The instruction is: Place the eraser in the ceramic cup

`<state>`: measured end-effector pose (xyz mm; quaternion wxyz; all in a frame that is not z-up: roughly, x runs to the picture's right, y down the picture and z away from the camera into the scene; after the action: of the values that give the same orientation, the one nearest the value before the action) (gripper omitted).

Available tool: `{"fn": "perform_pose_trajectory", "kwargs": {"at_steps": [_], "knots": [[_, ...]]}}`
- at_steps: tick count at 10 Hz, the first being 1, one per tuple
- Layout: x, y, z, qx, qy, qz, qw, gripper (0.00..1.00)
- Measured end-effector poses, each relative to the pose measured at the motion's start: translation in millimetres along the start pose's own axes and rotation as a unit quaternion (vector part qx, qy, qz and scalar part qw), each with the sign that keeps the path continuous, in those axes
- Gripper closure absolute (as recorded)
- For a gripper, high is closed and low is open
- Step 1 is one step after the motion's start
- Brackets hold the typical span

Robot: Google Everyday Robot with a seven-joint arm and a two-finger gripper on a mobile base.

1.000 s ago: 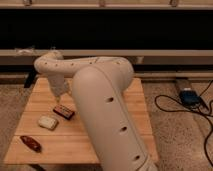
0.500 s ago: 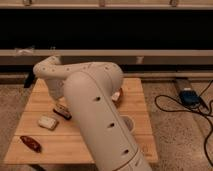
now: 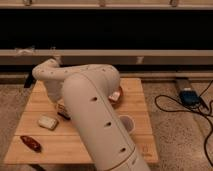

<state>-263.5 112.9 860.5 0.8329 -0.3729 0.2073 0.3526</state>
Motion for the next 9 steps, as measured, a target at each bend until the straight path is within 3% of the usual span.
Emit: {"fn": "perform_pose_trajectory", "kwargs": {"at_steps": [9], "knots": [[-29.0, 1.8, 20.9, 0.005, 0.018, -0.008, 0.9998, 0.35]]}}
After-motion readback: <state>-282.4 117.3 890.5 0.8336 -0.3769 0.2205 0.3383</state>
